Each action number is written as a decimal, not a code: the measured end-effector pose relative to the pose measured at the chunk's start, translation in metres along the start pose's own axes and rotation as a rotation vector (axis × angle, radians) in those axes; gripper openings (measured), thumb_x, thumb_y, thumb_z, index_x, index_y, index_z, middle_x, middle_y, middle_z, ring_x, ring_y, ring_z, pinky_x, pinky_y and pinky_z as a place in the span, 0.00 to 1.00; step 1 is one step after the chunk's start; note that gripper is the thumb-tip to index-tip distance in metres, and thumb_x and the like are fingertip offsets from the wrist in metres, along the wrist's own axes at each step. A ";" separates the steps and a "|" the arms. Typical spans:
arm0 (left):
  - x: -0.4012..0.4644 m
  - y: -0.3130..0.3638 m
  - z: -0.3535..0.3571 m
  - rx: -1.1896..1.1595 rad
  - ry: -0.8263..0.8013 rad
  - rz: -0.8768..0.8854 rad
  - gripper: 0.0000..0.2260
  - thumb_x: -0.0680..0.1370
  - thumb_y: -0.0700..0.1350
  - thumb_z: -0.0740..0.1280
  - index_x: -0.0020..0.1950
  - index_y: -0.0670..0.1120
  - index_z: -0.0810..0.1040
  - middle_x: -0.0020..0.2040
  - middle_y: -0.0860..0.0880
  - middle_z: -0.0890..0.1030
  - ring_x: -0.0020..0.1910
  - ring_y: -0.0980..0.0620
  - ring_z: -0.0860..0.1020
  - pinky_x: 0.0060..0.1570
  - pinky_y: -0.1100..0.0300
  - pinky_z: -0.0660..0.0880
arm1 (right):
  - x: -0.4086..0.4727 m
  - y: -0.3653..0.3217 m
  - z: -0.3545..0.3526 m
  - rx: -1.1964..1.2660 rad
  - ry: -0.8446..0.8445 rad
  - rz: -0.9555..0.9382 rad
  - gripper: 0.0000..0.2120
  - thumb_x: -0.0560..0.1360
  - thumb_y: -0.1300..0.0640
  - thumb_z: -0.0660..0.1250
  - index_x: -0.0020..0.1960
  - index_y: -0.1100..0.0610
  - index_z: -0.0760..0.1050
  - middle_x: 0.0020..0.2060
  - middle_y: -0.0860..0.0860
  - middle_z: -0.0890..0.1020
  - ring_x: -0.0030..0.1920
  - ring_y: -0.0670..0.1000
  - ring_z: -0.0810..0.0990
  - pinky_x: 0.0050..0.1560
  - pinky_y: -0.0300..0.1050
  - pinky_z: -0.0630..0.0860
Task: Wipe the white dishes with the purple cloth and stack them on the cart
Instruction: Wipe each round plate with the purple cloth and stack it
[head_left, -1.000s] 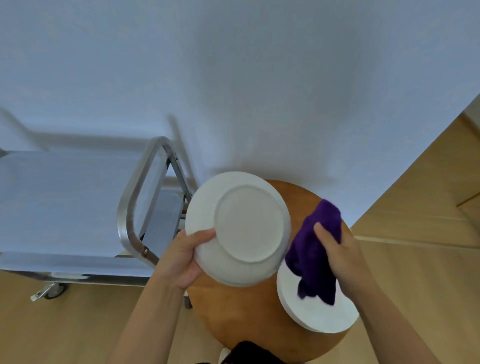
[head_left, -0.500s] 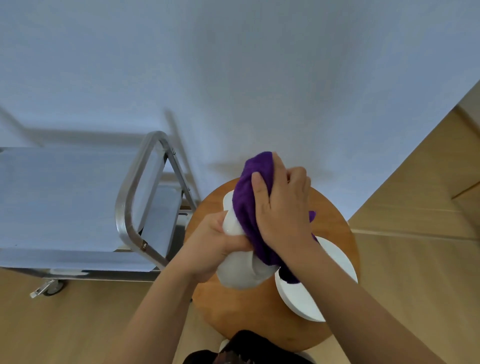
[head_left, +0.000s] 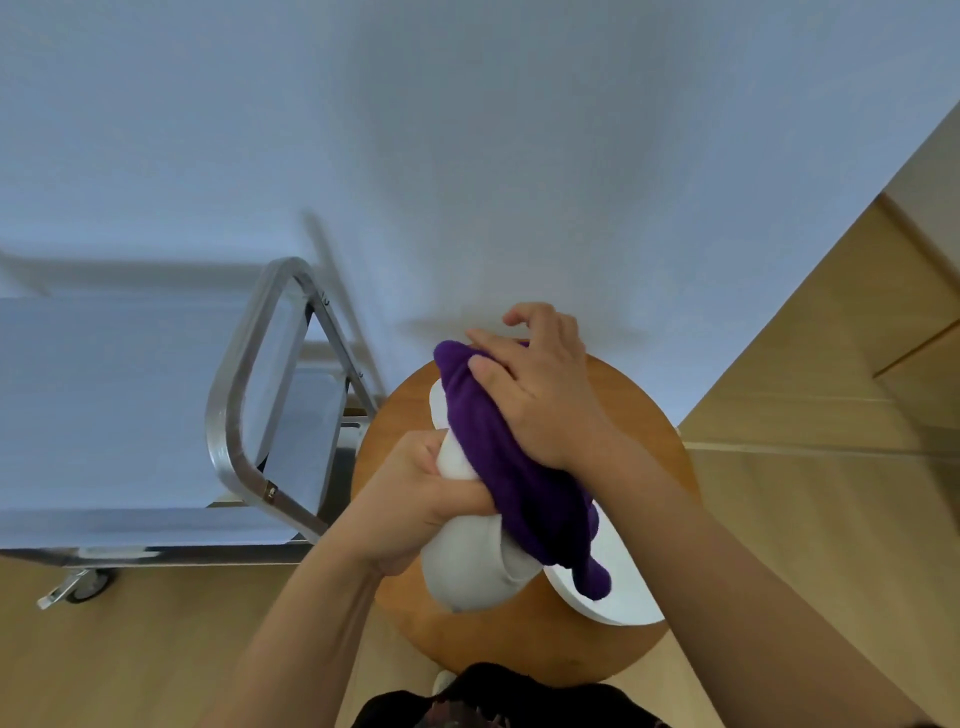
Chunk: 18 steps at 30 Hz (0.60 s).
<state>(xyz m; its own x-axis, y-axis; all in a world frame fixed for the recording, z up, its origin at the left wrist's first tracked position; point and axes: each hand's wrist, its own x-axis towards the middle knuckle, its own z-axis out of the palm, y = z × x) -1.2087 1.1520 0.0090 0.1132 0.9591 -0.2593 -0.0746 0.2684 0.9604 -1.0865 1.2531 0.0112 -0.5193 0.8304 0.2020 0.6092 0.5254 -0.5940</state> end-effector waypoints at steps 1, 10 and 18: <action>-0.002 0.001 0.000 -0.015 -0.007 -0.006 0.14 0.60 0.42 0.75 0.45 0.44 0.83 0.45 0.40 0.84 0.46 0.41 0.83 0.42 0.50 0.81 | 0.004 0.005 -0.003 -0.011 -0.013 0.053 0.25 0.75 0.41 0.49 0.67 0.47 0.71 0.58 0.49 0.65 0.59 0.50 0.60 0.62 0.43 0.55; -0.002 0.000 -0.001 -0.258 0.011 0.062 0.14 0.60 0.39 0.73 0.45 0.44 0.84 0.44 0.42 0.84 0.44 0.42 0.83 0.37 0.53 0.79 | 0.009 0.019 0.001 0.268 0.460 0.222 0.11 0.77 0.55 0.63 0.36 0.51 0.69 0.29 0.42 0.72 0.32 0.42 0.72 0.33 0.30 0.67; -0.005 -0.002 -0.007 -0.444 0.053 0.082 0.17 0.58 0.38 0.72 0.46 0.42 0.84 0.44 0.39 0.84 0.42 0.40 0.83 0.34 0.51 0.79 | -0.002 0.025 -0.024 0.204 -0.173 0.041 0.28 0.75 0.37 0.55 0.71 0.48 0.65 0.66 0.42 0.72 0.61 0.38 0.67 0.51 0.16 0.56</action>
<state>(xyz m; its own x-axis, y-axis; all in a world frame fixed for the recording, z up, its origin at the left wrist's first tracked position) -1.2156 1.1470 0.0075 0.0395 0.9790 -0.1999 -0.5002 0.1925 0.8442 -1.0560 1.2689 0.0142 -0.6018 0.7972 0.0487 0.5080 0.4290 -0.7469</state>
